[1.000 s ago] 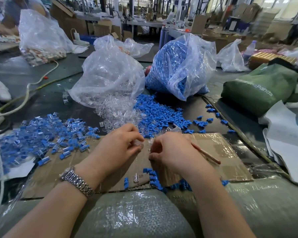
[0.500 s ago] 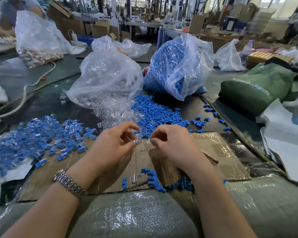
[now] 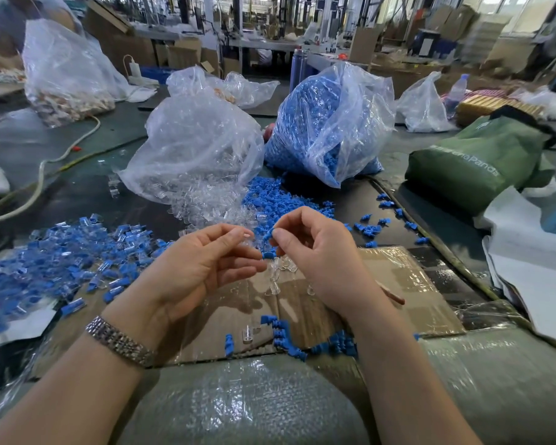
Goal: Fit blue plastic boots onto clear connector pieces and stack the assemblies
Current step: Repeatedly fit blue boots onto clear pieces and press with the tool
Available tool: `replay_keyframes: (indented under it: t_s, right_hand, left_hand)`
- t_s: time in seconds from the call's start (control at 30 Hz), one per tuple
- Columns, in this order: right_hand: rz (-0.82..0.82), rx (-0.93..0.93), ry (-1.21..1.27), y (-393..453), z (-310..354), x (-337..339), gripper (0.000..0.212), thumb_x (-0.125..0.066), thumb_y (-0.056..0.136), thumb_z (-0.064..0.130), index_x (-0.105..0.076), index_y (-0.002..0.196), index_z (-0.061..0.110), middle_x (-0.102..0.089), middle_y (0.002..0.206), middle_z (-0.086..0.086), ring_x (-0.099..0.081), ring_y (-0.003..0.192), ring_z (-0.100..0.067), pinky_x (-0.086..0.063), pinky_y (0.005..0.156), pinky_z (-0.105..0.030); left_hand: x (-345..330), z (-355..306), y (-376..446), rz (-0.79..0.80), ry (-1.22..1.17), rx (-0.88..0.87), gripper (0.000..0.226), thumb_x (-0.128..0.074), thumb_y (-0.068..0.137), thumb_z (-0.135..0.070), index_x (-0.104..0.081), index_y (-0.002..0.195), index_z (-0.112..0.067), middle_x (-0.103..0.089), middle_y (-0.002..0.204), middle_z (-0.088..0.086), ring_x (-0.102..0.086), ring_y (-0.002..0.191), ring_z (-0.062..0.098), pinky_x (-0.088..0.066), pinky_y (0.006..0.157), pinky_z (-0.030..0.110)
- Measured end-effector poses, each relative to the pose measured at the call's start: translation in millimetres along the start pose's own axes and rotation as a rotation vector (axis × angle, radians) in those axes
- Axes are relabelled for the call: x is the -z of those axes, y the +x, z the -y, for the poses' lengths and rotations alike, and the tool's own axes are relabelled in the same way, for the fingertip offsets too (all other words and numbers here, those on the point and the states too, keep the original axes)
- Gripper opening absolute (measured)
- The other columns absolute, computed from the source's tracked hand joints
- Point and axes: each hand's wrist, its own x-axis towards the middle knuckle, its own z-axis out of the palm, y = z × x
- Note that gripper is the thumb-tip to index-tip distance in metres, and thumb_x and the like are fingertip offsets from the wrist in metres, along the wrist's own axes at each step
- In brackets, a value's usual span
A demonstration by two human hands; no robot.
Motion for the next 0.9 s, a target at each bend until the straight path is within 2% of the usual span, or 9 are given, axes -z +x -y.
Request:
replay_keyframes:
  t_s: [0.1,0.2,0.33,0.43,0.53,0.67,0.77,0.9]
  right_hand:
    - [0.006,0.083,0.022,-2,1,-1,0.003,-0.067,0.099,0.019,-0.067,0.095,0.021,-0.07,0.082,0.008,-0.065,0.078,-0.007,-0.055,0.079,-0.031]
    - [0.047,0.143,-0.026,-3,2,-2,0.002,-0.066,0.099,0.019,-0.067,0.097,0.02,-0.068,0.085,0.013,-0.063,0.084,-0.004,-0.049,0.079,-0.019]
    - [0.08,0.174,-0.1,-4,2,-3,0.004,-0.064,0.1,0.019,-0.066,0.097,0.021,-0.067,0.089,0.011,-0.064,0.093,-0.008,-0.045,0.081,-0.015]
    - [0.076,0.154,-0.118,-4,3,-5,0.002,-0.064,0.099,0.02,-0.064,0.097,0.02,-0.066,0.086,0.012,-0.062,0.088,-0.006,-0.047,0.077,-0.017]
    - [0.04,0.094,-0.134,-4,4,-8,0.008,-0.065,0.098,0.023,-0.063,0.091,0.022,-0.064,0.079,0.012,-0.061,0.078,-0.004,-0.049,0.071,-0.021]
    - [0.021,-0.054,-0.009,-5,7,-6,0.011,-0.067,0.095,0.021,-0.064,0.085,0.018,-0.062,0.07,0.008,-0.052,0.06,0.0,-0.044,0.058,-0.016]
    - [0.044,-0.121,0.021,-4,7,-4,0.011,-0.067,0.095,0.022,-0.066,0.086,0.016,-0.06,0.068,0.008,-0.049,0.057,0.0,-0.043,0.054,-0.016]
    - [0.078,-0.147,0.059,-4,8,-3,0.017,-0.069,0.095,0.03,-0.067,0.087,0.015,-0.065,0.072,0.001,-0.054,0.062,-0.003,-0.048,0.06,-0.022]
  left_hand:
    - [-1,0,-1,0.033,-0.046,0.032,0.023,-0.063,0.09,-0.021,-0.068,0.099,0.0,-0.073,0.09,0.023,-0.076,0.075,0.025,-0.061,0.059,0.023]
    - [-2,0,-3,0.096,-0.077,0.064,0.021,-0.06,0.094,-0.019,-0.067,0.095,0.001,-0.072,0.085,0.02,-0.074,0.067,0.022,-0.06,0.055,0.021]
    - [-5,-1,-5,0.116,-0.042,0.072,0.017,-0.061,0.093,-0.019,-0.062,0.096,-0.002,-0.07,0.078,0.015,-0.071,0.06,0.018,-0.058,0.052,0.019]
    - [-8,0,-6,0.109,0.006,0.04,0.015,-0.06,0.094,-0.017,-0.059,0.102,-0.004,-0.069,0.077,0.016,-0.069,0.058,0.02,-0.057,0.051,0.021]
    - [-10,0,-7,0.118,0.047,-0.002,0.018,-0.06,0.094,-0.015,-0.06,0.105,-0.001,-0.069,0.08,0.019,-0.071,0.062,0.024,-0.058,0.053,0.024]
    - [-9,0,-10,0.144,0.201,-0.087,0.031,-0.069,0.085,-0.012,-0.069,0.112,0.003,-0.072,0.094,0.022,-0.072,0.079,0.028,-0.06,0.068,0.027]
    - [-10,1,-13,0.059,0.323,-0.201,0.031,-0.073,0.081,-0.015,-0.077,0.111,-0.009,-0.076,0.095,0.02,-0.074,0.085,0.027,-0.06,0.075,0.027]
    - [-8,0,-14,0.068,0.337,-0.236,0.022,-0.073,0.084,-0.01,-0.075,0.105,-0.005,-0.076,0.098,0.019,-0.076,0.089,0.03,-0.06,0.075,0.026]
